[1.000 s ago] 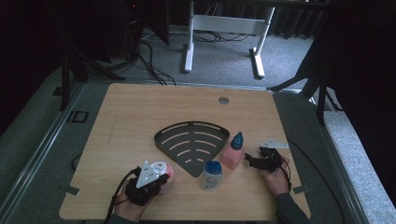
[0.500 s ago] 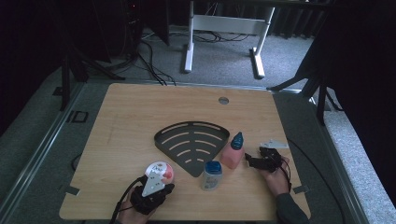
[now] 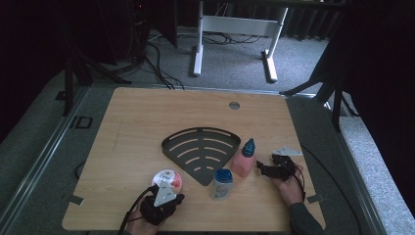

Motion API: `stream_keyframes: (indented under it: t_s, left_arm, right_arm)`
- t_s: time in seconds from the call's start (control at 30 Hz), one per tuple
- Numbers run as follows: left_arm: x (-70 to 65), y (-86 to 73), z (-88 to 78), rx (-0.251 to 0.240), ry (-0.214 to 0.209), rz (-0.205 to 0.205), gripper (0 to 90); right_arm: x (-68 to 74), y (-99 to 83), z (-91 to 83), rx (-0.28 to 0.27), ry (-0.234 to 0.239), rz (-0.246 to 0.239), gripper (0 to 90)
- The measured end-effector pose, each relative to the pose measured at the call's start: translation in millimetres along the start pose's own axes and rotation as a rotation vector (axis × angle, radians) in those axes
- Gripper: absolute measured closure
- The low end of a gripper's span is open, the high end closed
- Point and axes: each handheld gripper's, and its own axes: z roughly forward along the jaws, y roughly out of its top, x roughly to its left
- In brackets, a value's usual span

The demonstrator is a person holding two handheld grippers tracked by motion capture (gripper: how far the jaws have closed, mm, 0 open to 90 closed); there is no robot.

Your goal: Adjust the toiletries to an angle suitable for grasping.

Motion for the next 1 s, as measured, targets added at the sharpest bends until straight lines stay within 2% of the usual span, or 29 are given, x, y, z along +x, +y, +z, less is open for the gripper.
stream_keyframes:
  t_s: [1.0]
  left_arm:
    - [15.5, 2.4, 7.7, 0.024, 0.013, 0.007, 89.8]
  right_arm:
    - [0.1, 0.0, 0.0, 0.0, 0.002, 0.0, 24.6]
